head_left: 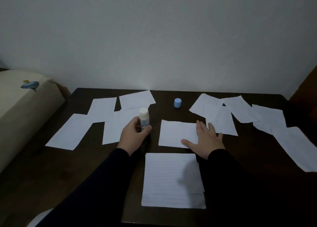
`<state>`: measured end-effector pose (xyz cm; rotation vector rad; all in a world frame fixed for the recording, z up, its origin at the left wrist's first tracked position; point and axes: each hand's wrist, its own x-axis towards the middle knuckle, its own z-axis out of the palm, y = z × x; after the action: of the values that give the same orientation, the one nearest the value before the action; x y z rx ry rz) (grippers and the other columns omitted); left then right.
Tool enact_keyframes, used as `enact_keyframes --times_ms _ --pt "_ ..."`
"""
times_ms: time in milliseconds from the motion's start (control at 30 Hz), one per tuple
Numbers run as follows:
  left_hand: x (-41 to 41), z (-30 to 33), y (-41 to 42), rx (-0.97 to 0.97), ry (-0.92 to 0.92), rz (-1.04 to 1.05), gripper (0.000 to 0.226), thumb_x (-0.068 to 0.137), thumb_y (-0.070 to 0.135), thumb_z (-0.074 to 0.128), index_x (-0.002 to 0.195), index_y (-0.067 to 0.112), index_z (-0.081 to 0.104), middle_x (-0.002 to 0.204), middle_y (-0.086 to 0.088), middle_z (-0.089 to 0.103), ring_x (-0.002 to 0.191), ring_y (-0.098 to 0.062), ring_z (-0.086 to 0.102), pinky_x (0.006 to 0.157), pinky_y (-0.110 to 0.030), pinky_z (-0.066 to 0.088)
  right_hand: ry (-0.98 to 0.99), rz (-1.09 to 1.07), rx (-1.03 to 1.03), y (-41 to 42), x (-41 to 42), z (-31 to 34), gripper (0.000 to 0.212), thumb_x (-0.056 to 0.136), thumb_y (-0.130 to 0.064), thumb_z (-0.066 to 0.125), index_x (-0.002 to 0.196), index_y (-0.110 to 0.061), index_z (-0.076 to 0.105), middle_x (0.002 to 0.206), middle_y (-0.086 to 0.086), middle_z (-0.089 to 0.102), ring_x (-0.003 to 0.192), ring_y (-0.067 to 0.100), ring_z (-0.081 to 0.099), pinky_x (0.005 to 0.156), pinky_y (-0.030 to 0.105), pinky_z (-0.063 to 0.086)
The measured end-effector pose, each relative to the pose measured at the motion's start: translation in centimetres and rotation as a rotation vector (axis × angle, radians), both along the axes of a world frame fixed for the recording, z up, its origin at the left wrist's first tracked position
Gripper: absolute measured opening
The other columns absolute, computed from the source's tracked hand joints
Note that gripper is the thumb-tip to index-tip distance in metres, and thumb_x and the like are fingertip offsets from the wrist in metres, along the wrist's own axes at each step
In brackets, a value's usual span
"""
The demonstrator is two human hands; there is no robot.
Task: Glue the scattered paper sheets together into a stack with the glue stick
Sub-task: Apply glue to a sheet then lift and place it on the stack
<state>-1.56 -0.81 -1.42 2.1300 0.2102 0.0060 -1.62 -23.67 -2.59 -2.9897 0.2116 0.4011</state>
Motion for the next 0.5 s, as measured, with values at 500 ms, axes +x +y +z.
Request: enact_keyframes --times_ms 500 --pt "-2.0 1.3 0.6 -0.07 -0.07 0.056 0.047 0.09 0.03 0.064 0.134 0.02 0.047 0.133 -0.001 0.055 0.105 -0.012 0.05 0.087 -0.028 0.044 -0.37 -0.183 0.565 1.1 -1.4 1.7 0.044 0.097 -0.023 0.055 0.14 -0.022 0.047 0.14 0.001 0.051 0.129 0.019 0.045 0.109 0.03 0.034"
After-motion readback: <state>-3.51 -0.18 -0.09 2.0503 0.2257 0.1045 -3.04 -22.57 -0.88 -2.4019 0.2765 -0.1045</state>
